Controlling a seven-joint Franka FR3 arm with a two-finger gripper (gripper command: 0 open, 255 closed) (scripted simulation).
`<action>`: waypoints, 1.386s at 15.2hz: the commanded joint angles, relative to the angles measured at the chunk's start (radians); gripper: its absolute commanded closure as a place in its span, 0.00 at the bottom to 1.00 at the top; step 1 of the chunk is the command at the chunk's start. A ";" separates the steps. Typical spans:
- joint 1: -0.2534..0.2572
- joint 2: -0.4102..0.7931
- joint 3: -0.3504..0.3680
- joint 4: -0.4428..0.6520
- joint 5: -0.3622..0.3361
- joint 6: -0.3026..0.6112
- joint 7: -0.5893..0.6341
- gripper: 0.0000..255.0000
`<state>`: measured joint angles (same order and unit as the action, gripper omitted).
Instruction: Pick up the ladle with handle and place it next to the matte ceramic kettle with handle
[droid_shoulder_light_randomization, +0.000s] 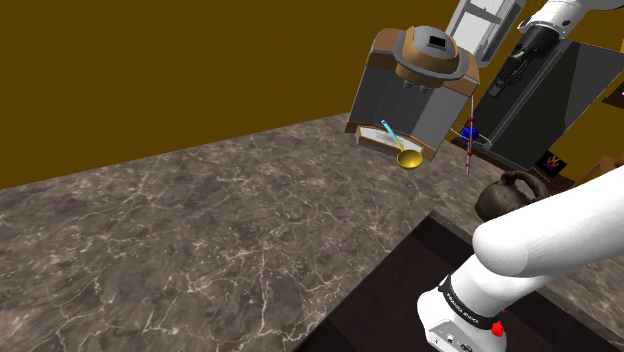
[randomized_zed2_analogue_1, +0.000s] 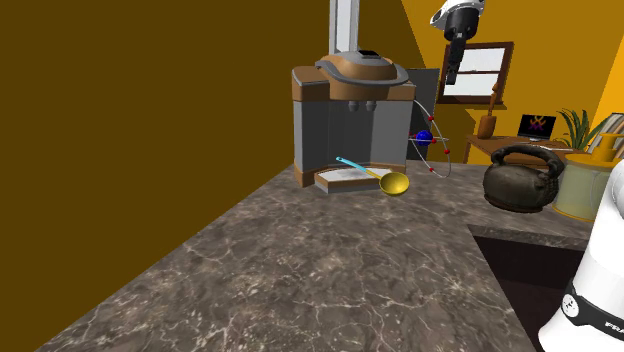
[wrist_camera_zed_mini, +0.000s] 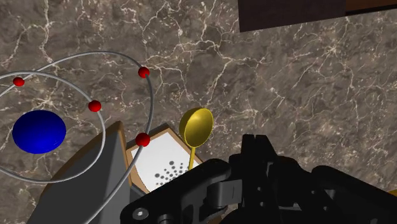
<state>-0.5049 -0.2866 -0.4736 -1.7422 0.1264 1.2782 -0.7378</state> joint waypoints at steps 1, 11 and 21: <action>0.000 0.000 0.000 0.000 0.000 0.000 0.000 1.00; 0.013 -0.083 0.126 -0.254 -0.075 0.285 0.172 0.00; 0.028 -0.007 0.279 -0.496 -0.204 0.717 0.454 0.00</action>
<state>-0.4835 -0.3938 -0.2184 -2.2083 -0.0627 1.9390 -0.3238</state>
